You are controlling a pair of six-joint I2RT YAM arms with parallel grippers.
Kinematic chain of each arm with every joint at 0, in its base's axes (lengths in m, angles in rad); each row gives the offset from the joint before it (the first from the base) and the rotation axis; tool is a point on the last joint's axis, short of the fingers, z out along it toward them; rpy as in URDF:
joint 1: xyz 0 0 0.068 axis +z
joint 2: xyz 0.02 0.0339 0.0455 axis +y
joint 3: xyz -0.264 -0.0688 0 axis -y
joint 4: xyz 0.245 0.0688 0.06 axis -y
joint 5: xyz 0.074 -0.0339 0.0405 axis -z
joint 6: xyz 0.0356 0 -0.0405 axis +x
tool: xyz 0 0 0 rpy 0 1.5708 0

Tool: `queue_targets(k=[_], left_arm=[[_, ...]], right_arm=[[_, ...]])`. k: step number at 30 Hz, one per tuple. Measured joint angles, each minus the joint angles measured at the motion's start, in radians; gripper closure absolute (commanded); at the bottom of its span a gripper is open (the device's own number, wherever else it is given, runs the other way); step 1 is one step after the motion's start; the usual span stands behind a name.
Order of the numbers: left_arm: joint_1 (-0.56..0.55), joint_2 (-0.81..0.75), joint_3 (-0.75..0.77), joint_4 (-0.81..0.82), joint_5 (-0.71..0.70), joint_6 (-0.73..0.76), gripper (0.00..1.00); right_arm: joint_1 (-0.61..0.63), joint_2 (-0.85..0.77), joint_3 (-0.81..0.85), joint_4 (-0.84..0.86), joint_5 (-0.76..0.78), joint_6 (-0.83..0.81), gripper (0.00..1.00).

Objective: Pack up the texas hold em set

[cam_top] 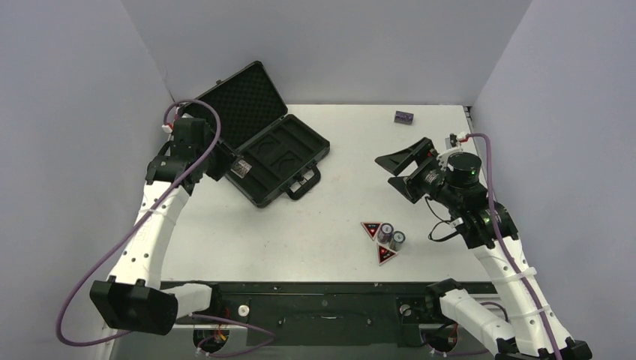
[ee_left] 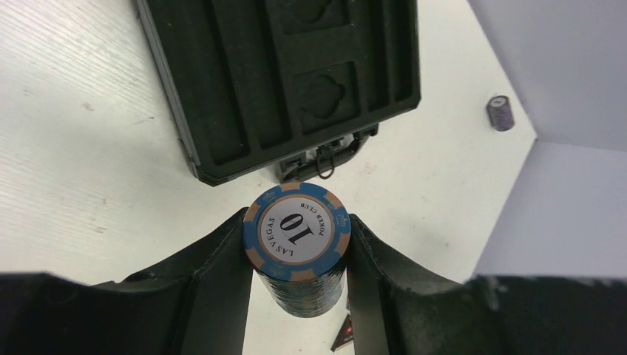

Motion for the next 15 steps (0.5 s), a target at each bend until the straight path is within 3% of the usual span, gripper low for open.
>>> queue_targets(k=[9, 15], left_arm=[[0.027, 0.203, 0.089, -0.071, -0.008, 0.079, 1.0], [0.034, 0.416, 0.192, -0.077, -0.007, 0.146, 1.0]], right_arm=[[-0.007, 0.0, 0.002, -0.087, 0.021, -0.056, 0.22], [-0.04, 0.014, 0.098, -0.197, 0.059, -0.136, 0.22]])
